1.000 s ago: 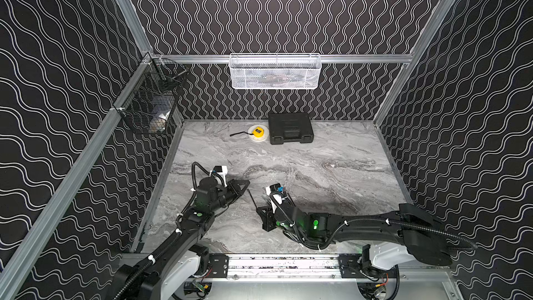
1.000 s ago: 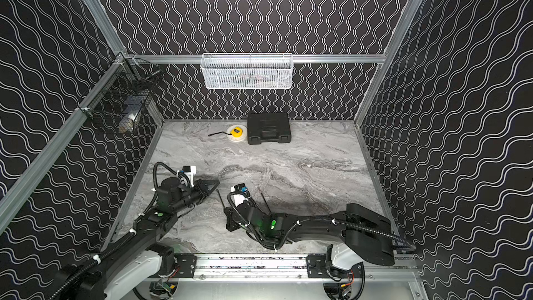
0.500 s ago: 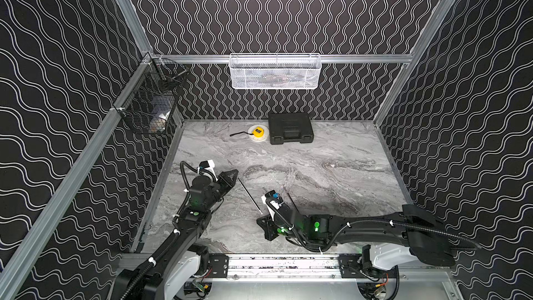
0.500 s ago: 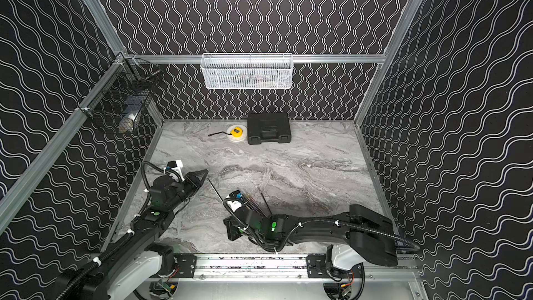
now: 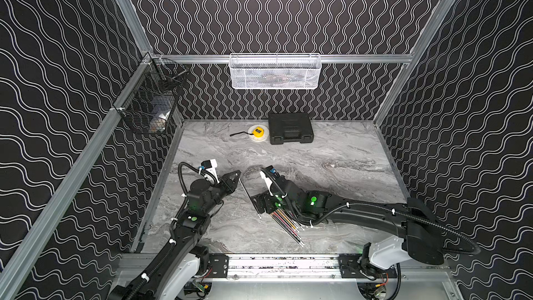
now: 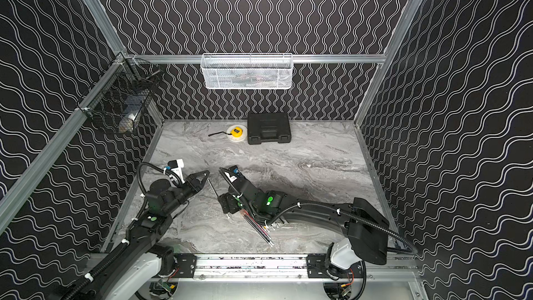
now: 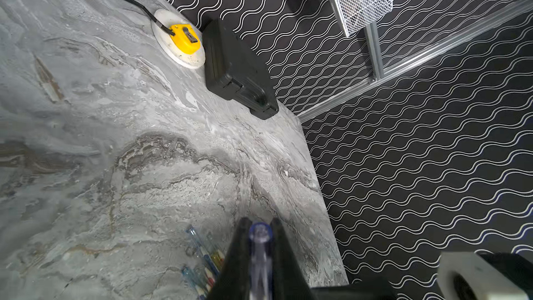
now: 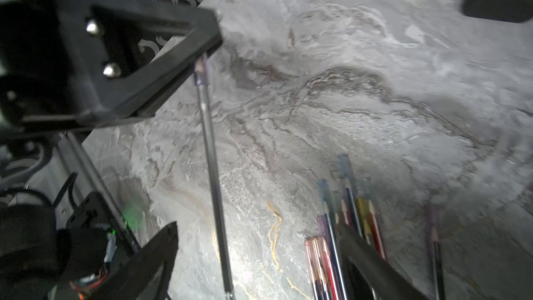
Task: Remove the protective cover of the pencils
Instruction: Remove the protective sleeve from the pencil.
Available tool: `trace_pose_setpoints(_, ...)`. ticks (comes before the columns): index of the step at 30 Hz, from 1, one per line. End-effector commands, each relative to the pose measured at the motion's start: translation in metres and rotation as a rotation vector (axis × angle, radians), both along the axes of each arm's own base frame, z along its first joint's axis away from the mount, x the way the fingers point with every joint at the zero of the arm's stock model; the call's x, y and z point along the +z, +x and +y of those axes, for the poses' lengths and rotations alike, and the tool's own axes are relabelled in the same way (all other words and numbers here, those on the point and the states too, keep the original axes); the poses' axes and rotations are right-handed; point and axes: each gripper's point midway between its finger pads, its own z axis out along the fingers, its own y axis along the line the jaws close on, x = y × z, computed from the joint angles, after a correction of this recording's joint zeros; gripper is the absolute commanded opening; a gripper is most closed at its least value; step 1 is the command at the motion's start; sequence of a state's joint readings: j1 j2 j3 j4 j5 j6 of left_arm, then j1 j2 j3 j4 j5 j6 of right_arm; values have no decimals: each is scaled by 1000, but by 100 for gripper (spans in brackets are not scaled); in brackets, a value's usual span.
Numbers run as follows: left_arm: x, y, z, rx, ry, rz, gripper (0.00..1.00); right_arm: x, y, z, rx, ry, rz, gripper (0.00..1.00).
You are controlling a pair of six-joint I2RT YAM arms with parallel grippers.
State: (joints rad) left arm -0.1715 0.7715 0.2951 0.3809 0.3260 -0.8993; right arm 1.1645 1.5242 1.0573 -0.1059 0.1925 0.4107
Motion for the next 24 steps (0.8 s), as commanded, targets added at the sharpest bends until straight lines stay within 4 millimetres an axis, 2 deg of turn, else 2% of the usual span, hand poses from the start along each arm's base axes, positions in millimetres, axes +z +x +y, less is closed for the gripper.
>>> trace_pose_setpoints(1,6,1,1,7,16,-56,0,2,-6,11,124,-41,-44,86)
trace_pose_setpoints(6,6,1,2,12,-7,-78,0,-7,-9,20,159,-48,-27,83)
trace_pose_setpoints(12,-2,0,4,30,-55,-69,0,-34,-11,24,192,-126,-1,71)
trace_pose_setpoints(13,-4,0,5,38,-59,-61,0,-36,-12,24,198,-127,0,69)
trace_pose_setpoints(15,-4,0,5,41,-62,-55,0,-26,-9,32,208,-104,-12,68)
trace_pose_setpoints(20,-3,-2,6,43,-70,-46,0,-34,-4,39,203,-137,-16,66)
trace_pose_setpoints(24,-2,-5,8,50,-66,-40,0,-41,1,45,201,-159,-12,61)
